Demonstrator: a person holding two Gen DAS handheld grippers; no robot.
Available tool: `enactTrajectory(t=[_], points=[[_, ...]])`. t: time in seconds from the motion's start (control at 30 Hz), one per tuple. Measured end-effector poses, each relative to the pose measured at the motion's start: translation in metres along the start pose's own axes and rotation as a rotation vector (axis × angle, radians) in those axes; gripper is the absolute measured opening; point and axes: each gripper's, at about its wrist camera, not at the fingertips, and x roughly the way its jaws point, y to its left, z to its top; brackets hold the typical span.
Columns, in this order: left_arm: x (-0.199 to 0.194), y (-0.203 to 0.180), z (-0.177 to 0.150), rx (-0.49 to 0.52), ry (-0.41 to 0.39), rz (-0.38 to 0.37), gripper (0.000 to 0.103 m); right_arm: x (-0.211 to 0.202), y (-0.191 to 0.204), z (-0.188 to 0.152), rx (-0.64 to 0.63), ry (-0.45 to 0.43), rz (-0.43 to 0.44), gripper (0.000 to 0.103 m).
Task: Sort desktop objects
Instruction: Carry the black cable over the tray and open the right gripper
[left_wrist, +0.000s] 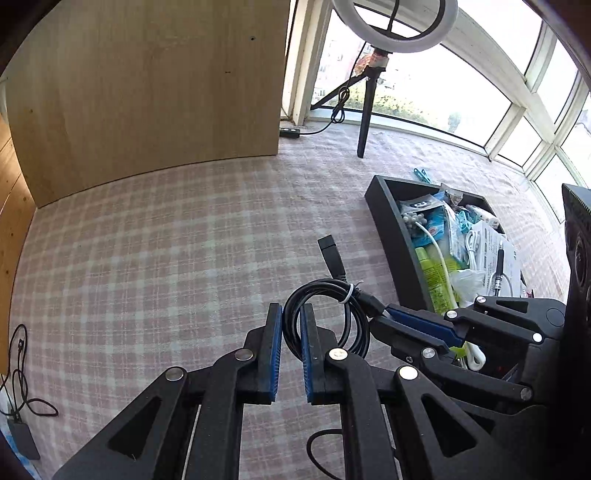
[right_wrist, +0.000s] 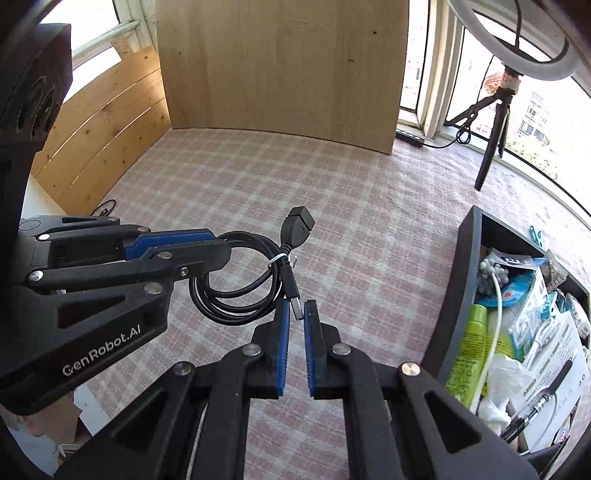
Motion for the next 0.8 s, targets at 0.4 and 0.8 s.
enactTrajectory(t=[0.4,0.8], points=[[0.02,-0.181,0.022,0.24,-0.021,-0.16,0.009,-0.074,-0.137,-0.068,0.22,-0.05,-0.192,0.008],[0.039,-0.302,0.016,0.412,0.015,-0.254,0.009,-0.121,-0.226,-0.134,0.395,-0.04,-0.304,0.008]])
